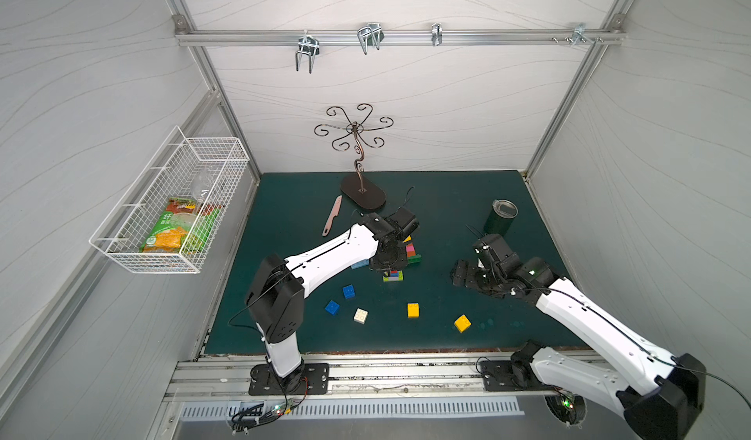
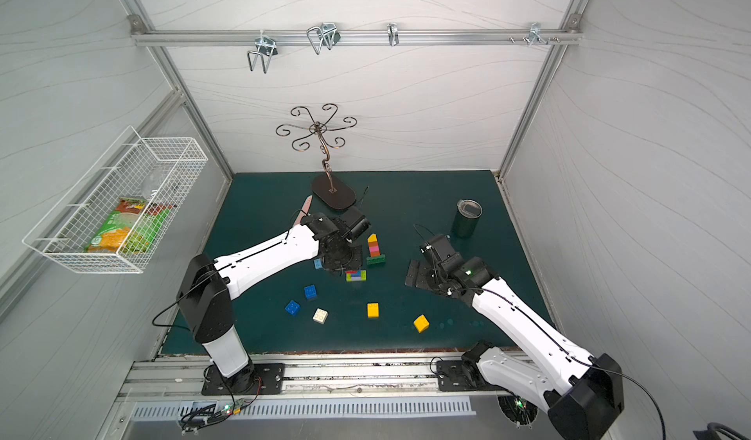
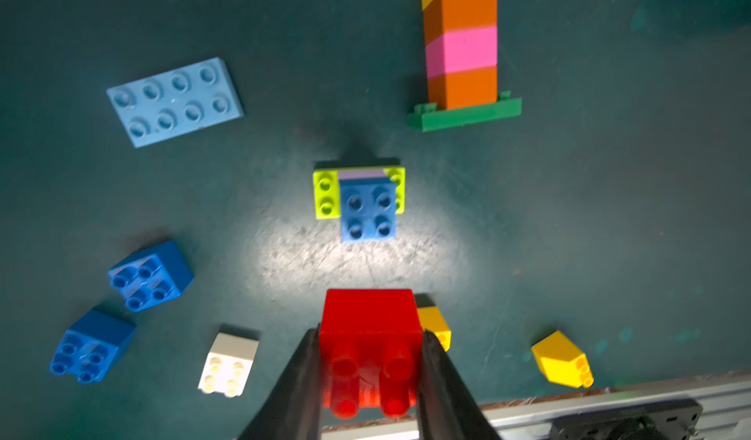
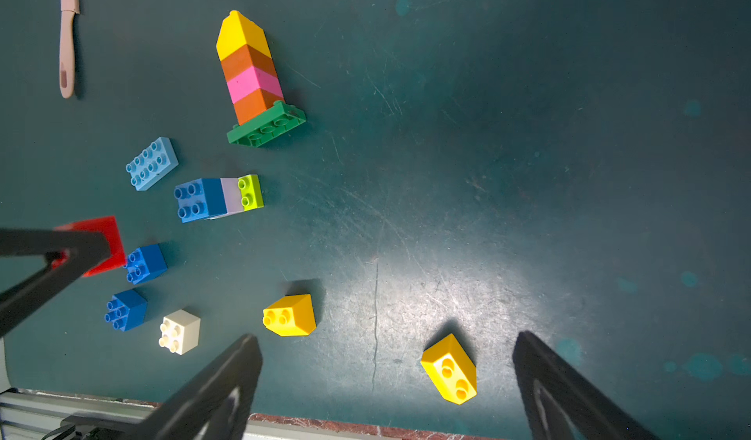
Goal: Assemble the number 1 with lego
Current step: Assemble the lego brick with the lego brick.
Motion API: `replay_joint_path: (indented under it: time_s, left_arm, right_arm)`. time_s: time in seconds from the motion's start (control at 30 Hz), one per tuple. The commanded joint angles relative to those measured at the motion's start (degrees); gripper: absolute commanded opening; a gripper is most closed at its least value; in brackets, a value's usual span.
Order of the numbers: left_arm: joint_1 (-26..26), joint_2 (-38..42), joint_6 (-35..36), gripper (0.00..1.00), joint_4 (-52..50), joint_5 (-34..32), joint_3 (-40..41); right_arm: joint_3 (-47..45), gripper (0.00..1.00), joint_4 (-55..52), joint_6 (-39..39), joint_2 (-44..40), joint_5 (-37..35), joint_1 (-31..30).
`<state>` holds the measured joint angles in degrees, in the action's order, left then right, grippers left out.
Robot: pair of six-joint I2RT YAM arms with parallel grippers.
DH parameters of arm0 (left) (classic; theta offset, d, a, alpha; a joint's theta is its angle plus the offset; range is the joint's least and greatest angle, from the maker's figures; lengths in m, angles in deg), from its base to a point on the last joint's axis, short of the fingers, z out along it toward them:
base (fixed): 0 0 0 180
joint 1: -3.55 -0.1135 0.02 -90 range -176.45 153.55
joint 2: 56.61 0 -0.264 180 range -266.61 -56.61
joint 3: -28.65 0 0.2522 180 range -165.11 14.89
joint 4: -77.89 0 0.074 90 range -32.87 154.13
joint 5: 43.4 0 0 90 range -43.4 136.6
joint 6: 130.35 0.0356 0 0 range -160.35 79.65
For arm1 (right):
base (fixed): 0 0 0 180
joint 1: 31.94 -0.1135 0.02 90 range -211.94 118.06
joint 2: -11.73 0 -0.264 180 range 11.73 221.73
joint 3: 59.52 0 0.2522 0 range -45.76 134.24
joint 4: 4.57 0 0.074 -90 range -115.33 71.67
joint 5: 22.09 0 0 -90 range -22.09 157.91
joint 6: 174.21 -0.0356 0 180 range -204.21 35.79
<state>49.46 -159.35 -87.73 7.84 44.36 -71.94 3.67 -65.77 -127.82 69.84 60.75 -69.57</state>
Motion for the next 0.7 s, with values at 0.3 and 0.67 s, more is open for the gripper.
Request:
replay_joint_path:
  time_s: [0.3,0.67]
  left_arm:
    - [-1.4,-6.6,-1.5,0.16,0.8,-1.4,-4.4]
    - [-1.8,-10.1,0.8,0.14,2.4,-0.7,-4.0]
  right_arm:
    - [1.1,0.99,-2.9,2.3,0.9,1.4,0.3]
    - [1.5,0.99,-2.3,2.8,1.1,2.1,0.3]
